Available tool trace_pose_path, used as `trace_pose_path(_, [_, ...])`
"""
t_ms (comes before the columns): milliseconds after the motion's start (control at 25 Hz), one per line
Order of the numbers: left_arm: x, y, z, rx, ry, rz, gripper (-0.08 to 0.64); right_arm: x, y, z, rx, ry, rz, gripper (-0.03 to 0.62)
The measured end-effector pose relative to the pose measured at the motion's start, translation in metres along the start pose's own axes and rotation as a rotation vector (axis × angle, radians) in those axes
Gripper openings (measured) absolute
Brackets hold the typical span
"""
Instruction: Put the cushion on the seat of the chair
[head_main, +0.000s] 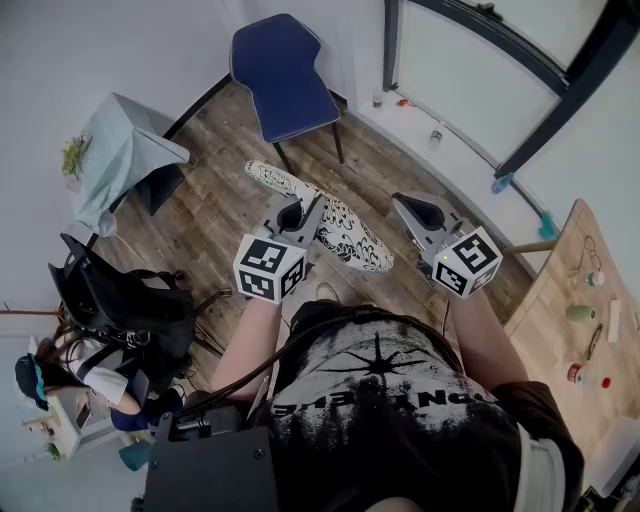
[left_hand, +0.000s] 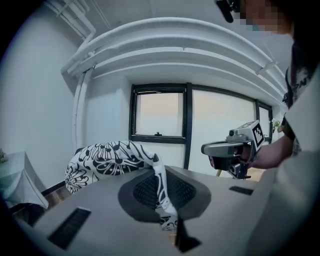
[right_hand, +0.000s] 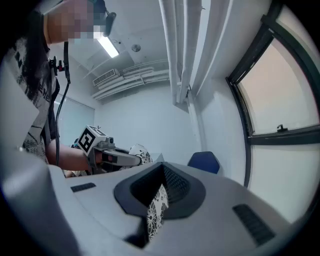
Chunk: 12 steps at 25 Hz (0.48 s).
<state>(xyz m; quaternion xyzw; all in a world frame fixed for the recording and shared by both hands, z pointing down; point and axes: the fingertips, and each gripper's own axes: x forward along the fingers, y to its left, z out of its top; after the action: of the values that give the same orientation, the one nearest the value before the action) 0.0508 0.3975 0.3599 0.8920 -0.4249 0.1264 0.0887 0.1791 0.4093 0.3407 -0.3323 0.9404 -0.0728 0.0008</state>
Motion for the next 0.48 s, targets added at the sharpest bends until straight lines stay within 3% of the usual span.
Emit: trace_pose_path(480, [0.0053,-0.0015,0.0023,-0.005,-0.005,-0.003,0.023,0.0044,-0.0009,-0.0070,-0.006,0.022,0.025,0.017])
